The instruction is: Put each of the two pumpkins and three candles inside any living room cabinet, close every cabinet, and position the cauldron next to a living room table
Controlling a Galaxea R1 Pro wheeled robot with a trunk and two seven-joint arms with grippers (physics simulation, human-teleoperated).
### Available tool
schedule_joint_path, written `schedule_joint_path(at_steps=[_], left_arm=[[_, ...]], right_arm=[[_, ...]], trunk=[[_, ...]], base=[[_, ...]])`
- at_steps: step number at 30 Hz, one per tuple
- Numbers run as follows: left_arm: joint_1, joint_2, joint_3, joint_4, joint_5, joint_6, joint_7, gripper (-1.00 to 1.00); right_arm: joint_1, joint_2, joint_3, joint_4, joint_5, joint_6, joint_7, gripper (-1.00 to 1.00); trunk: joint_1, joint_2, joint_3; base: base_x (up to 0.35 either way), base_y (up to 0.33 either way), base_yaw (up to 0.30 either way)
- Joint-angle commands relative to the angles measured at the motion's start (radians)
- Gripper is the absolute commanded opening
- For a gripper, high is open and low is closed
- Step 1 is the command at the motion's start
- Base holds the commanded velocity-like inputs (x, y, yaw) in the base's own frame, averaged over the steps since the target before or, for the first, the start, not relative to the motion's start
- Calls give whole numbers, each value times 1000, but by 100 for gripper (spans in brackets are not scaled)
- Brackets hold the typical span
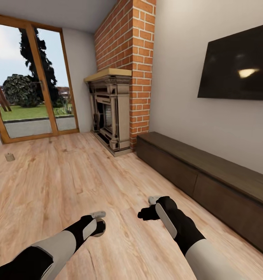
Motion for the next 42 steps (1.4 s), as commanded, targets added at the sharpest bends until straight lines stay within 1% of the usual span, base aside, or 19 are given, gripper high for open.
schedule_joint_path(at_steps=[1,5,8,11,23,27,33,42], left_arm=[[0,0,-9,-3,9,5,7,-100],[0,0,-9,-3,9,5,7,-100],[0,0,-9,-3,9,5,7,-100],[0,0,-9,-3,9,5,7,-100],[0,-1,-9,-3,9,5,7,-100],[0,-1,-9,-3,9,5,7,-100],[1,-1,-9,-3,9,5,7,-100],[0,-1,-9,-3,9,5,7,-100]], right_arm=[[-1,0,1,-1,-10,3,-10,100],[-1,0,1,-1,-11,1,-10,100],[-1,0,2,-1,-10,-33,-11,100],[-1,0,3,6,-10,-45,-12,100],[-1,0,2,14,-10,-54,-12,100],[-1,0,1,15,-10,-72,-13,100],[-1,0,-1,36,-12,-104,-13,100],[-1,0,0,42,-12,-104,-11,100]], trunk=[[0,0,-1],[0,0,-1],[0,0,-1],[0,0,-1],[0,0,-1],[0,0,-1],[0,0,-1],[0,0,0]], base=[[229,286,-19],[229,286,-6],[229,285,-1],[229,285,0],[230,284,0],[271,249,0],[290,214,0],[316,134,-3]])
